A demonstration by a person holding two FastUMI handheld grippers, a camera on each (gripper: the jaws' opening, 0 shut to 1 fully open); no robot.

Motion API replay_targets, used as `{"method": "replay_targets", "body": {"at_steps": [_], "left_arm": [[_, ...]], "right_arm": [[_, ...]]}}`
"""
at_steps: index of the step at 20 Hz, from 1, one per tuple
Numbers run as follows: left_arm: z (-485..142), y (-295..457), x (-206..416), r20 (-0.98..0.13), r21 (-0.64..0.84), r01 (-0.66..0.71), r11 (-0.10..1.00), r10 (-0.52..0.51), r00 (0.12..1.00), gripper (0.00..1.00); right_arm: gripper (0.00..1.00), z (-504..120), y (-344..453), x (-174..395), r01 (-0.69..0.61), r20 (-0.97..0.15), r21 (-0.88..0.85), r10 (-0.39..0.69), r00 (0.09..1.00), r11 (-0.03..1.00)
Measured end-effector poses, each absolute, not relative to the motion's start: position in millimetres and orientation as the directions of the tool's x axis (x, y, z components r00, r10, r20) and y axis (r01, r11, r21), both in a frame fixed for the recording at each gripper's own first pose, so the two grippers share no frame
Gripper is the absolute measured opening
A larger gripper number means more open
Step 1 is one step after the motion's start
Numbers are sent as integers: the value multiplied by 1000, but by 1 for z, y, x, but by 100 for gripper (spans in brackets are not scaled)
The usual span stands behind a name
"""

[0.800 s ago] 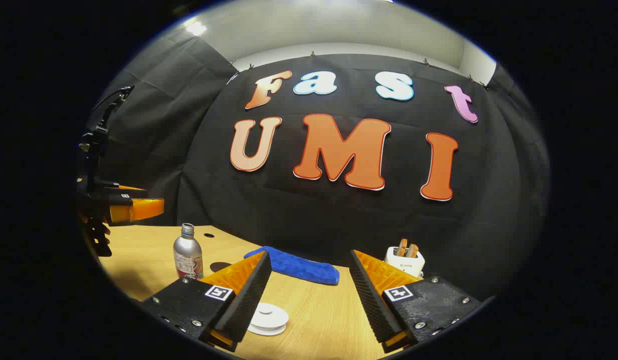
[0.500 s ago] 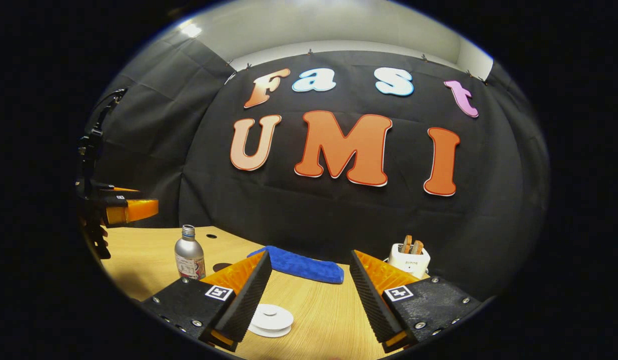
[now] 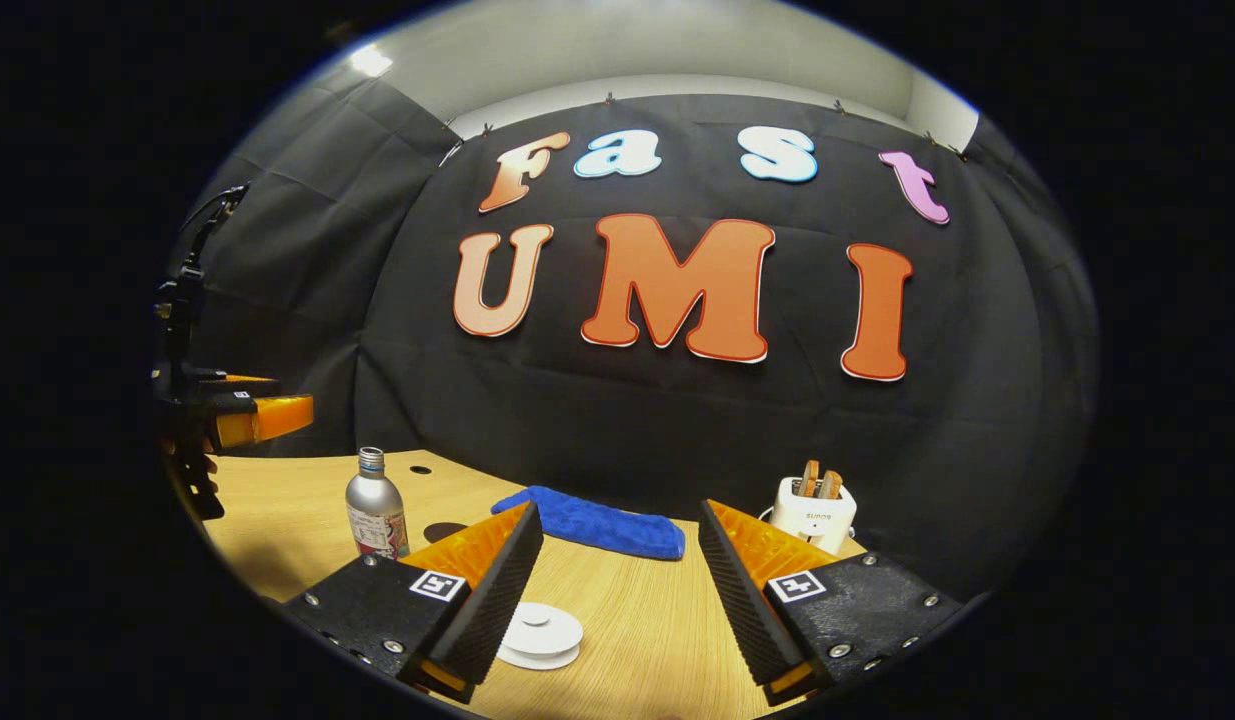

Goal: Open the teacup lid with one hand, grasp the water bottle and pour water into the teacup with the other hand; after pouring, place the water bottle on the coaster and then close the teacup lid.

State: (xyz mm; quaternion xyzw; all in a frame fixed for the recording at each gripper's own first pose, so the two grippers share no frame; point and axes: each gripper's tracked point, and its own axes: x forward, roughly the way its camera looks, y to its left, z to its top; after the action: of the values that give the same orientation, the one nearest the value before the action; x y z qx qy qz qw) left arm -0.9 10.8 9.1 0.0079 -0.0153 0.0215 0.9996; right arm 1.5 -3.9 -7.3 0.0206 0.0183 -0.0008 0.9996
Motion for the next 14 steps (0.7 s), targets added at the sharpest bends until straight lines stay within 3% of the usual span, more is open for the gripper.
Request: {"method": "replay_targets", "body": {"at_steps": [4, 7, 14], "left_arm": [[10, 9, 1, 36, 17, -38, 999, 37, 999, 94], [10, 7, 1, 39, 20, -32, 999, 31, 999, 100], [-1, 12, 3, 4, 30, -42, 999, 42, 999, 97]], "right_arm": [[94, -11, -1, 2, -13, -41, 41, 14, 999, 999], [94, -20, 1, 5, -16, -70, 35, 18, 997, 999], [85, -64, 19, 11, -75, -183, 9, 76, 980, 997]]}}
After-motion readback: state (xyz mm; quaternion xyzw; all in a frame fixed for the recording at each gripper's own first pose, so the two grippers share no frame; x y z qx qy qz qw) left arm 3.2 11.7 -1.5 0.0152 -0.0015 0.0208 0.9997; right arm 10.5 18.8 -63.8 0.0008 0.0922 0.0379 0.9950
